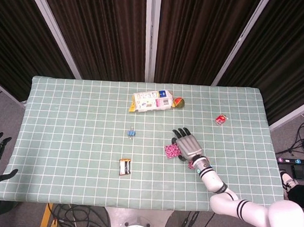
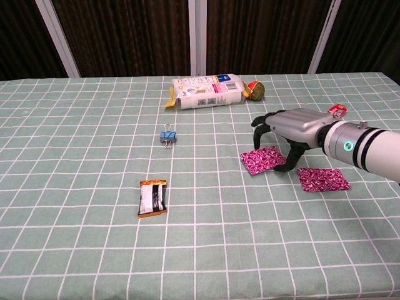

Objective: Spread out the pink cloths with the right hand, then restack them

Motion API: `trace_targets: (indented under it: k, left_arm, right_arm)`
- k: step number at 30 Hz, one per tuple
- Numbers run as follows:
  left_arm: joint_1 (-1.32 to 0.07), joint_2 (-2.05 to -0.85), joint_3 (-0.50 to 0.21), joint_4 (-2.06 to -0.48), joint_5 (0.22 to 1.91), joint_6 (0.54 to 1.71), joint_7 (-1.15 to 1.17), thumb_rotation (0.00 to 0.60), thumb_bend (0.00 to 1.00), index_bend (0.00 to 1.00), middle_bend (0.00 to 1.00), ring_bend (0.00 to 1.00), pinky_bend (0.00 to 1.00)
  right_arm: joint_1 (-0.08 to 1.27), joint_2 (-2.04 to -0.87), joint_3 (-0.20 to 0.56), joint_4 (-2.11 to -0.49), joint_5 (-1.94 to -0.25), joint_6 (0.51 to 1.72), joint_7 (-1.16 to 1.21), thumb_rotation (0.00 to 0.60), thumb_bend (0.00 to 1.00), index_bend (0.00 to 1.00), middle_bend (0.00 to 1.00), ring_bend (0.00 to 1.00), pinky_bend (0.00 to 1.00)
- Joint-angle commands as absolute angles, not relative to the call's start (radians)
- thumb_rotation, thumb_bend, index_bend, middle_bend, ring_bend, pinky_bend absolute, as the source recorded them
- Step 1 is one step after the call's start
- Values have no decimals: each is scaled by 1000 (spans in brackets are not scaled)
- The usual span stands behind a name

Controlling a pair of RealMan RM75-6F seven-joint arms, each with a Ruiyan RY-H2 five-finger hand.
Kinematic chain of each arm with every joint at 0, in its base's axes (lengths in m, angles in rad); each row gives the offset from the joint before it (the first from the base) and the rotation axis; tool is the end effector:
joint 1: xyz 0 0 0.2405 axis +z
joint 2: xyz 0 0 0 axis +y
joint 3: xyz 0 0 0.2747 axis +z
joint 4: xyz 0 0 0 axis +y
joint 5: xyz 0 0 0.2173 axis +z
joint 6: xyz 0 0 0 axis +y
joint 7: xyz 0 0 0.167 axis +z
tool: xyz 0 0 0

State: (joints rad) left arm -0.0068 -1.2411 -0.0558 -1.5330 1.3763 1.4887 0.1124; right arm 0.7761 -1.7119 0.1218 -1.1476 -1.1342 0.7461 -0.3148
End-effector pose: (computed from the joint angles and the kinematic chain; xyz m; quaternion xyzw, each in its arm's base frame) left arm -0.3686 0.1784 0.1344 -0.5514 -0.4169 -0.3217 0.6471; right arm -0.1998 -0.3884 -0.0968 0.7981 -0.3697 0.2617 0.3972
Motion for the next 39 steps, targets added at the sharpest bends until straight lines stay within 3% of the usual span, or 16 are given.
trace_targets:
  k: [1,11,18,39]
  left_arm:
    - [-9,-1241,-57,-1532,1377,1486,112,600,18,188,143,72,124]
    - [-24,-1252,-59,-1523,1386,1473,108,600,17,188,143,72,124]
    - [-24,-1250,-58,-1528,1391,1480,110,600,18,188,143,72,124]
    - [-22,-1253,-55,-1520,1386,1478,104,600,18,188,143,72,124]
  right_arm:
    - [731,-1659,129,-1220,-1117,807,-299,597,174,356,60,0,0]
    - [586,-1514,57,-1387,-1095,921,-282,600,174,345,55,0,0]
    - [555,-1522,24,-1365,-1118,916,-261,599,173,335,51,0,0]
    - [544,-1550,32,-1321,-1129,885,-257,579,173,276,41,0,0]
